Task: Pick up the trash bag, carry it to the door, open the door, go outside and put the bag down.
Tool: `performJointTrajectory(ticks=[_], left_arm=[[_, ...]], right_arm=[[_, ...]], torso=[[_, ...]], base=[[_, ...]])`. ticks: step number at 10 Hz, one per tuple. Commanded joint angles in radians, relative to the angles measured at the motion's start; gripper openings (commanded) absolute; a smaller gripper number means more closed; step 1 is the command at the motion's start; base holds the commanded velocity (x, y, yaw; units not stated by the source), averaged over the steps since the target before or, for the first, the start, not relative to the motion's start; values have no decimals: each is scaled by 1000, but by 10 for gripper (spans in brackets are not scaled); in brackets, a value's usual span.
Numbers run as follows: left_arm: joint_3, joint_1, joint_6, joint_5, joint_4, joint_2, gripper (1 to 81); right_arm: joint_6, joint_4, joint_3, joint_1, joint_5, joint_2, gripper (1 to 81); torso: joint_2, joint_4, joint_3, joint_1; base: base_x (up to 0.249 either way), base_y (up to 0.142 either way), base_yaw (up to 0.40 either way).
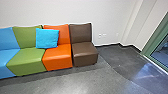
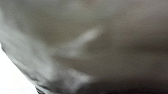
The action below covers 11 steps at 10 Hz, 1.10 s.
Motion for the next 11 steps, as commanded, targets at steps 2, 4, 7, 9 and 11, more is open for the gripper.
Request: performJointTrajectory(ticks=[2, 4, 7, 9, 11], left_arm=[[103, -130, 2, 71, -82, -50, 10], [123, -92, 50, 76, -73, -62, 10], [117, 35, 160, 70, -71, -61, 10], [91, 106, 203, 38, -70, -47, 10], [48, 163, 240, 19, -70, -15, 10]], right_arm=[[-11, 19, -9, 51, -69, -30, 811], [-15, 16, -32, 29, -72, 1, 811], [-28, 17, -115, -34, -49, 56, 811], [-46, 19, -210, -92, -6, 88, 811], [-46, 19, -271, -132, 22, 111, 811]], torso=[[129, 0, 0, -83], [201, 0, 97, -129], [288, 0, 170, -184], [357, 0, 240, -230], [426, 0, 312, -277]], base=[[0, 0, 0], [0, 0, 0], [0, 0, 0], [0, 0, 0], [0, 0, 0]])
